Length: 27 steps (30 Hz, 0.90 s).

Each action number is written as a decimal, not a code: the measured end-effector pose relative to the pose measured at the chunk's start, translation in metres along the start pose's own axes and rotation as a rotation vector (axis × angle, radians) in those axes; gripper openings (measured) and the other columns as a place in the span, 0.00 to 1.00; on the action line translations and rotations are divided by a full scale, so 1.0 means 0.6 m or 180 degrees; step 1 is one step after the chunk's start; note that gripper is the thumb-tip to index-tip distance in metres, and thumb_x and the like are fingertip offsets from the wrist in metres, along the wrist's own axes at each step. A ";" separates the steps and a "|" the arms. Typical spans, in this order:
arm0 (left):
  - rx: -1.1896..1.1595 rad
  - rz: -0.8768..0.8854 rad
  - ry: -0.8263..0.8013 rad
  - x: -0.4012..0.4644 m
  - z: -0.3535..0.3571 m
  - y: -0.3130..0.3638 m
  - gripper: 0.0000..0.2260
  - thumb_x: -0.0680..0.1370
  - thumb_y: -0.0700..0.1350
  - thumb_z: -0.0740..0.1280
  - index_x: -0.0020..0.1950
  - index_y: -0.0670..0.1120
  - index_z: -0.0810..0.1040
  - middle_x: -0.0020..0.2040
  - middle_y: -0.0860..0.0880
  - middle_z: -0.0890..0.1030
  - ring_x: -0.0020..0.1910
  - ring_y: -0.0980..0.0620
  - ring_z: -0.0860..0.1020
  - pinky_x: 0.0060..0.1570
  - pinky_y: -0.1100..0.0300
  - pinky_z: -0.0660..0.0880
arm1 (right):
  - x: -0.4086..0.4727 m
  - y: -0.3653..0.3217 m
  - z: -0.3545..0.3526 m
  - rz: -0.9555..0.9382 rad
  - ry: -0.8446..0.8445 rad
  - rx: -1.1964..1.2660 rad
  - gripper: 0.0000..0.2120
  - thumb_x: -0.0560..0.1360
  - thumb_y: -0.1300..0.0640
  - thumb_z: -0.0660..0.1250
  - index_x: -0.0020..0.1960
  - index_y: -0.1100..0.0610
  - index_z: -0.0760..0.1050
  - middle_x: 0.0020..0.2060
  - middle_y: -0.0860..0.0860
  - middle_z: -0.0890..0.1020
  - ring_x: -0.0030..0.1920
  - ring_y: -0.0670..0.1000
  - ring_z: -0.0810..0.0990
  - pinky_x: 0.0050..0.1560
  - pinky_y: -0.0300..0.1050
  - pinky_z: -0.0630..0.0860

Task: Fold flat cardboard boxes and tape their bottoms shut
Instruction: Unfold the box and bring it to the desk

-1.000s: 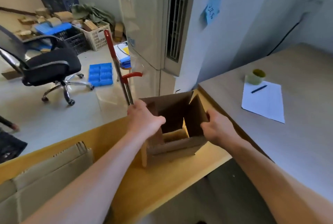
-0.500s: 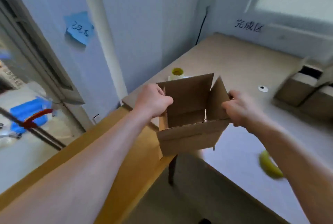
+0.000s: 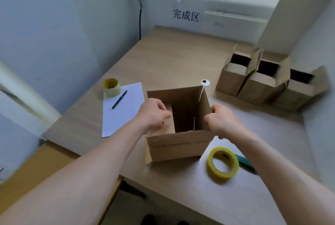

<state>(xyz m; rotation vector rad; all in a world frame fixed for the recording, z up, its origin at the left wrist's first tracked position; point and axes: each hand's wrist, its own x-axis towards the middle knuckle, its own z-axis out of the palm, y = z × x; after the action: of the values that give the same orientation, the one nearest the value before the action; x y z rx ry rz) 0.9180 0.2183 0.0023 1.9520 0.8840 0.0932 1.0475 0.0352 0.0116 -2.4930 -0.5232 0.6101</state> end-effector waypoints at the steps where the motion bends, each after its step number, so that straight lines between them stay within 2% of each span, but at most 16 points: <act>1: 0.0069 0.0034 -0.0212 0.007 0.006 -0.006 0.04 0.72 0.45 0.73 0.40 0.46 0.80 0.35 0.47 0.82 0.36 0.48 0.82 0.42 0.48 0.82 | 0.004 -0.004 0.004 -0.0079 0.0025 -0.0119 0.05 0.63 0.58 0.60 0.39 0.53 0.70 0.34 0.53 0.79 0.32 0.54 0.78 0.27 0.41 0.68; 3: 0.0303 0.0188 -0.0668 0.016 0.013 -0.022 0.04 0.75 0.49 0.73 0.44 0.50 0.82 0.42 0.52 0.83 0.43 0.54 0.81 0.46 0.55 0.80 | 0.009 -0.012 0.017 -0.0270 -0.0021 -0.0447 0.06 0.64 0.56 0.58 0.40 0.52 0.68 0.36 0.51 0.76 0.36 0.51 0.74 0.30 0.44 0.63; 5: 0.0225 0.0243 -0.1061 0.018 0.008 -0.042 0.04 0.77 0.53 0.70 0.49 0.55 0.83 0.49 0.56 0.83 0.52 0.57 0.79 0.53 0.58 0.77 | 0.009 -0.015 0.037 -0.0392 -0.0168 -0.0609 0.05 0.64 0.55 0.57 0.41 0.51 0.65 0.37 0.49 0.73 0.37 0.49 0.71 0.30 0.45 0.61; 7: -0.0409 0.0074 -0.1316 0.014 -0.015 -0.062 0.11 0.75 0.58 0.69 0.53 0.55 0.83 0.52 0.56 0.83 0.56 0.56 0.79 0.60 0.55 0.76 | 0.011 -0.006 0.059 -0.0379 -0.0353 -0.0713 0.04 0.66 0.55 0.57 0.41 0.50 0.63 0.37 0.48 0.71 0.37 0.50 0.70 0.32 0.45 0.63; 9: -0.0769 0.0135 -0.1620 0.011 -0.048 -0.093 0.22 0.68 0.64 0.71 0.57 0.56 0.82 0.57 0.57 0.82 0.60 0.57 0.78 0.64 0.56 0.73 | 0.015 0.015 0.076 -0.0189 -0.0488 -0.0856 0.04 0.69 0.57 0.57 0.43 0.51 0.63 0.39 0.50 0.72 0.39 0.54 0.71 0.37 0.46 0.67; 11: -0.0249 0.0421 -0.1991 0.004 -0.070 -0.118 0.30 0.61 0.72 0.72 0.61 0.64 0.77 0.61 0.66 0.78 0.63 0.65 0.73 0.64 0.62 0.69 | 0.021 0.031 0.088 0.0020 -0.0461 -0.0913 0.04 0.71 0.58 0.58 0.45 0.52 0.63 0.41 0.52 0.72 0.42 0.57 0.72 0.41 0.48 0.70; 13: 0.0744 0.0640 -0.2114 -0.001 -0.065 -0.139 0.37 0.56 0.75 0.71 0.63 0.69 0.72 0.65 0.71 0.71 0.68 0.69 0.66 0.67 0.63 0.64 | 0.025 0.026 0.101 0.0093 -0.0394 -0.0905 0.05 0.70 0.57 0.57 0.42 0.51 0.61 0.39 0.51 0.72 0.40 0.56 0.72 0.39 0.49 0.69; 15: 0.1521 0.0818 -0.2074 0.000 -0.040 -0.154 0.43 0.56 0.75 0.70 0.69 0.64 0.69 0.73 0.65 0.64 0.75 0.62 0.55 0.73 0.56 0.58 | 0.026 0.002 0.116 0.0070 -0.0430 -0.0999 0.06 0.69 0.56 0.56 0.40 0.50 0.58 0.39 0.51 0.73 0.38 0.55 0.71 0.36 0.49 0.67; 17: 0.1613 0.0908 -0.1965 0.005 -0.018 -0.164 0.41 0.58 0.73 0.68 0.69 0.60 0.71 0.76 0.59 0.63 0.77 0.59 0.50 0.73 0.54 0.54 | 0.024 -0.018 0.132 -0.0034 -0.0439 -0.1143 0.07 0.71 0.50 0.59 0.44 0.50 0.61 0.45 0.53 0.77 0.42 0.57 0.74 0.40 0.50 0.70; 18: 0.1457 0.0902 -0.1866 0.011 -0.014 -0.166 0.38 0.59 0.71 0.68 0.67 0.60 0.73 0.75 0.59 0.65 0.77 0.59 0.51 0.72 0.57 0.54 | 0.024 -0.023 0.137 -0.0060 -0.0545 -0.1155 0.13 0.72 0.42 0.59 0.49 0.51 0.64 0.49 0.53 0.78 0.47 0.57 0.75 0.44 0.50 0.71; 20: 0.1093 0.0872 -0.1759 0.023 -0.015 -0.174 0.28 0.60 0.67 0.68 0.58 0.61 0.77 0.72 0.59 0.71 0.76 0.62 0.55 0.68 0.62 0.58 | 0.018 -0.032 0.141 -0.0130 -0.1049 -0.1059 0.32 0.68 0.26 0.54 0.57 0.49 0.71 0.53 0.47 0.79 0.51 0.52 0.76 0.49 0.49 0.72; 22: 0.0755 0.0900 -0.1554 0.030 -0.019 -0.181 0.19 0.60 0.65 0.70 0.48 0.62 0.77 0.63 0.60 0.77 0.70 0.63 0.66 0.63 0.66 0.65 | 0.016 -0.040 0.135 -0.0342 -0.1563 -0.0929 0.41 0.62 0.20 0.51 0.61 0.45 0.75 0.54 0.42 0.80 0.54 0.47 0.77 0.54 0.46 0.73; 24: 0.0433 0.0991 -0.0925 0.038 -0.014 -0.191 0.17 0.61 0.60 0.74 0.46 0.59 0.75 0.53 0.59 0.78 0.56 0.58 0.75 0.54 0.65 0.72 | 0.020 -0.032 0.123 -0.0430 -0.1743 -0.0659 0.40 0.60 0.22 0.59 0.63 0.44 0.76 0.55 0.40 0.80 0.56 0.44 0.77 0.57 0.43 0.74; 25: 0.0352 0.1017 -0.0547 0.042 -0.009 -0.196 0.19 0.62 0.55 0.76 0.48 0.56 0.74 0.52 0.57 0.74 0.52 0.55 0.75 0.50 0.65 0.73 | 0.022 -0.021 0.121 -0.0419 -0.1569 -0.0517 0.36 0.60 0.26 0.65 0.62 0.44 0.77 0.53 0.39 0.80 0.55 0.44 0.78 0.56 0.41 0.74; 27: 0.0438 0.0847 -0.0007 0.048 0.002 -0.204 0.30 0.64 0.47 0.77 0.63 0.53 0.69 0.57 0.56 0.65 0.53 0.54 0.72 0.48 0.67 0.71 | 0.025 0.015 0.128 -0.0475 -0.0644 -0.0494 0.27 0.63 0.39 0.74 0.60 0.44 0.75 0.50 0.40 0.76 0.54 0.46 0.78 0.52 0.40 0.74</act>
<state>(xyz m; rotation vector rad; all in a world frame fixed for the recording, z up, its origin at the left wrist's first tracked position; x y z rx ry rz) 0.8734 0.2698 -0.1034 2.1906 0.6390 0.1896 1.0228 0.0650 -0.0570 -2.5195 -0.8545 0.7937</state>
